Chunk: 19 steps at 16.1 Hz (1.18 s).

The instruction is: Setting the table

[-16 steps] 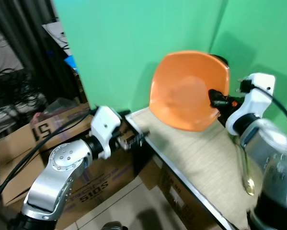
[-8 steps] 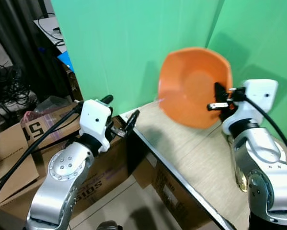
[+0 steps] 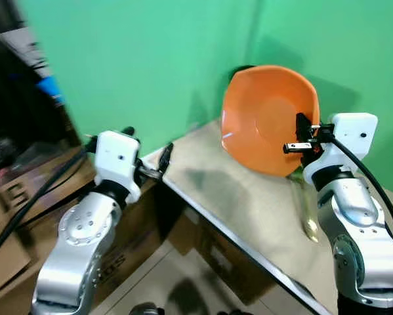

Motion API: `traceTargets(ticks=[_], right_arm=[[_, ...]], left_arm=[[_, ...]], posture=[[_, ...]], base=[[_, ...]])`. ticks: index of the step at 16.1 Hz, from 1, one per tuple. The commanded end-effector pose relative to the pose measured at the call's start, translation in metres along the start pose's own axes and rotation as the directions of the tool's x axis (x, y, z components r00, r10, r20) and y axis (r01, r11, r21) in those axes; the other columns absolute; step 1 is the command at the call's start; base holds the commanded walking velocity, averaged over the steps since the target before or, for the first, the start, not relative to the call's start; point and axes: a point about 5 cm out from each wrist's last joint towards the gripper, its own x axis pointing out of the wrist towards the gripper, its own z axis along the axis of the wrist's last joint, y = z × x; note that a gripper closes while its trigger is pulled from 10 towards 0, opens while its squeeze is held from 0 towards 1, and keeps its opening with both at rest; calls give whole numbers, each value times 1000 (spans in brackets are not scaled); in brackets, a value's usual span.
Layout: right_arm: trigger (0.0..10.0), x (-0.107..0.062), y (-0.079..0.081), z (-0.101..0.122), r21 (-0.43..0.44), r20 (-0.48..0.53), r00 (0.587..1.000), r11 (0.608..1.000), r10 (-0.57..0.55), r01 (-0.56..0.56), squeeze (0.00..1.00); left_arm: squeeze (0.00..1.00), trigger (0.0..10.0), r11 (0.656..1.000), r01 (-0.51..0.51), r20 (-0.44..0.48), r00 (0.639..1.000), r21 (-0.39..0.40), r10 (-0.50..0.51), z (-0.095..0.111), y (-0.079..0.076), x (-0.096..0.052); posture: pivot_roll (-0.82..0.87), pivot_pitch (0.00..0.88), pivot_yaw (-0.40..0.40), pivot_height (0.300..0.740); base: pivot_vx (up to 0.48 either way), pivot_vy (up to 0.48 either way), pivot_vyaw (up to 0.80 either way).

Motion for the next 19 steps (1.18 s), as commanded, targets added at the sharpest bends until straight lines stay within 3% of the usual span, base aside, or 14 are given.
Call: traceTargets(ticks=[1,4,7,10,13,19], right_arm=[[10000,3,-10,8,6,47,995,996,-86,86,0],[10000,3,-5,-12,139,-98,995,989,-34,47,0],[10000,-2,-2,-22,94,-169,985,994,-40,56,0],[10000,-2,6,-25,52,-211,975,997,65,-56,0],[10000,0,10,-22,58,-198,975,994,98,-88,0],[10000,6,9,5,163,-19,998,985,68,-64,0]], left_arm=[[0,10000,1000,5,-2,1000,13,-5,1,-1,3],[0,10000,1000,-14,-2,1000,2,14,4,1,3],[0,10000,1000,-1,-22,1000,17,2,0,6,5],[0,10000,1000,-15,-30,999,24,16,-1,6,4],[0,10000,1000,-19,-27,999,22,19,-2,5,3],[0,10000,999,-23,-10,1000,31,24,1,8,3]], posture=[[172,0,-25,740],[183,0,-22,740],[157,0,-3,740],[163,0,-19,740],[175,0,-39,740],[173,0,-39,740]], base=[[0,0,-800],[0,0,-800],[0,0,-800],[0,0,-267],[0,0,0],[0,0,0]])
